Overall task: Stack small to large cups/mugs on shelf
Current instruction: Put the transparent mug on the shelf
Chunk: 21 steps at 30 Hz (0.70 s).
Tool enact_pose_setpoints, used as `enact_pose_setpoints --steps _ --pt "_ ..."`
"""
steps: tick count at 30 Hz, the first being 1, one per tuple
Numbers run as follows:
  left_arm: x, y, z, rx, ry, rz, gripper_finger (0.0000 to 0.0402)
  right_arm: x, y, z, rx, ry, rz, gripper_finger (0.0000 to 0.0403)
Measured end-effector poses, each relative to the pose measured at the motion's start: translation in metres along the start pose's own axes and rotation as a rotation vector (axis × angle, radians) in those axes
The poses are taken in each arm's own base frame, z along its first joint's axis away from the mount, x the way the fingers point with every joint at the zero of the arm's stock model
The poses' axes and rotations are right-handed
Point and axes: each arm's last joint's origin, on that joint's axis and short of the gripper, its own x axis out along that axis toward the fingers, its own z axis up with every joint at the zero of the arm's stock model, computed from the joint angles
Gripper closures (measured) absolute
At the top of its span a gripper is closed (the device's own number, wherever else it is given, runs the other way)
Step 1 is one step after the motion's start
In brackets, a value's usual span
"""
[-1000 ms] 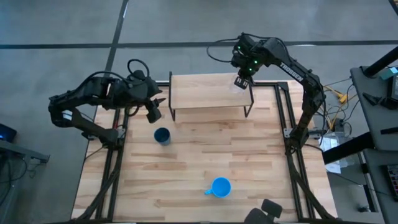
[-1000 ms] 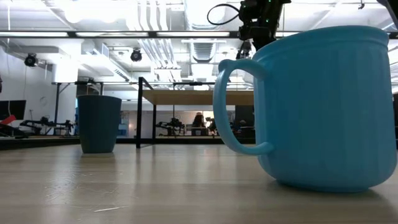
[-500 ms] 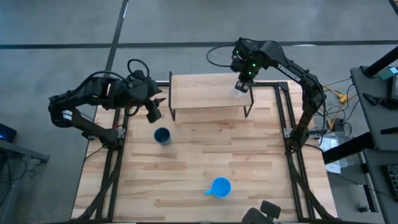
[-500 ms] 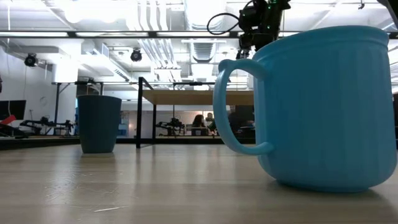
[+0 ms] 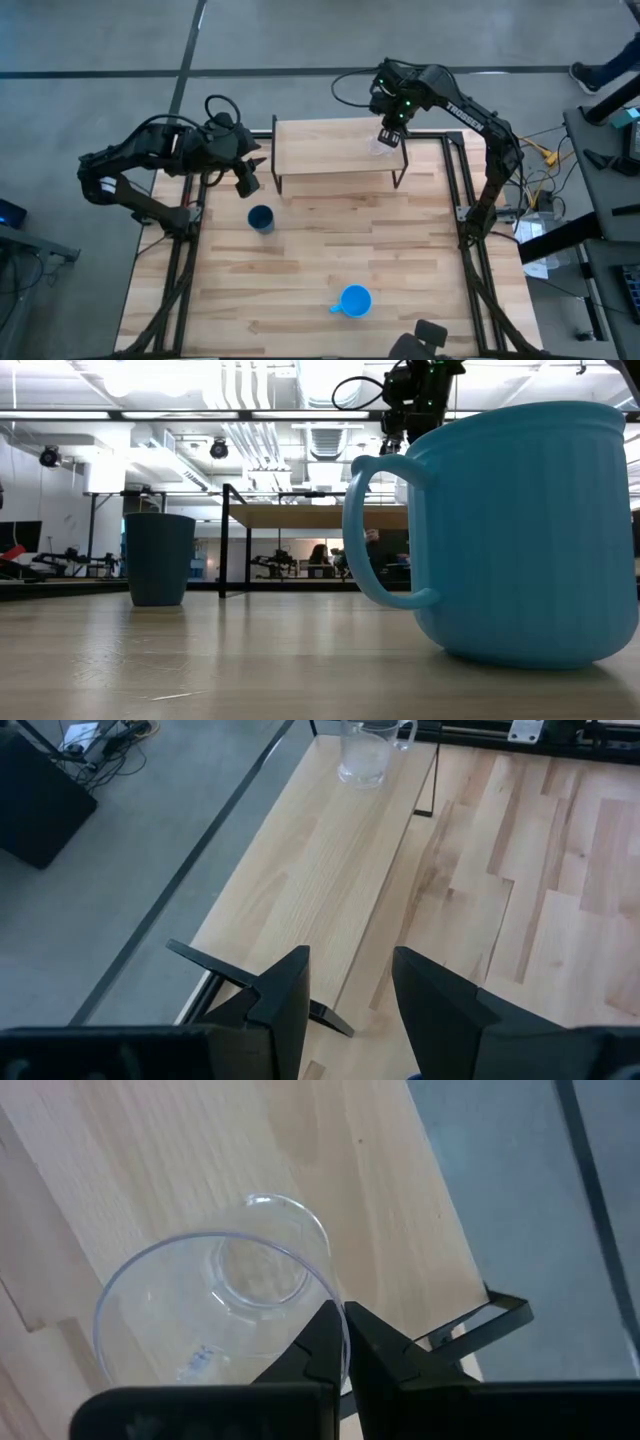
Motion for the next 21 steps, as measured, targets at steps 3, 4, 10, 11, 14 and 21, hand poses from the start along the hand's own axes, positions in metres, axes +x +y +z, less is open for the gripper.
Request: enact_pose_setpoints --steps 3,4,10,11,14,21 --pt "0.0 0.0 0.0 0.0 0.0 0.0 0.0269 0.0 -0.0001 0.0004 -0.005 -0.004 -0.002 0.0394" --pt "0.0 0.0 0.0 0.0 0.0 0.0 0.0269 0.0 -0.0002 0.0005 -0.007 -0.005 -0.002 0.0394" --pt "0.0 0.0 0.0 0.0 0.0 0.0 0.0269 0.0 -0.0006 0.0006 0.016 -0.005 -0.01 0.0394" --pt "0.0 0.0 0.0 0.0 0.0 0.0 0.0269 0.0001 -0.0006 0.0005 0.018 -0.004 -0.009 0.0394" --pt "0.0001 0.0 0.0 0.0 0.0 0.0 0.0269 0.0001 -0.0006 0.0007 0.022 -0.005 -0.01 0.0394" --pt "0.0002 -0.0001 -0.0001 0.0 0.001 0.0 0.0269 0.0001 -0.0006 0.0008 0.022 -0.007 -0.01 0.0394"
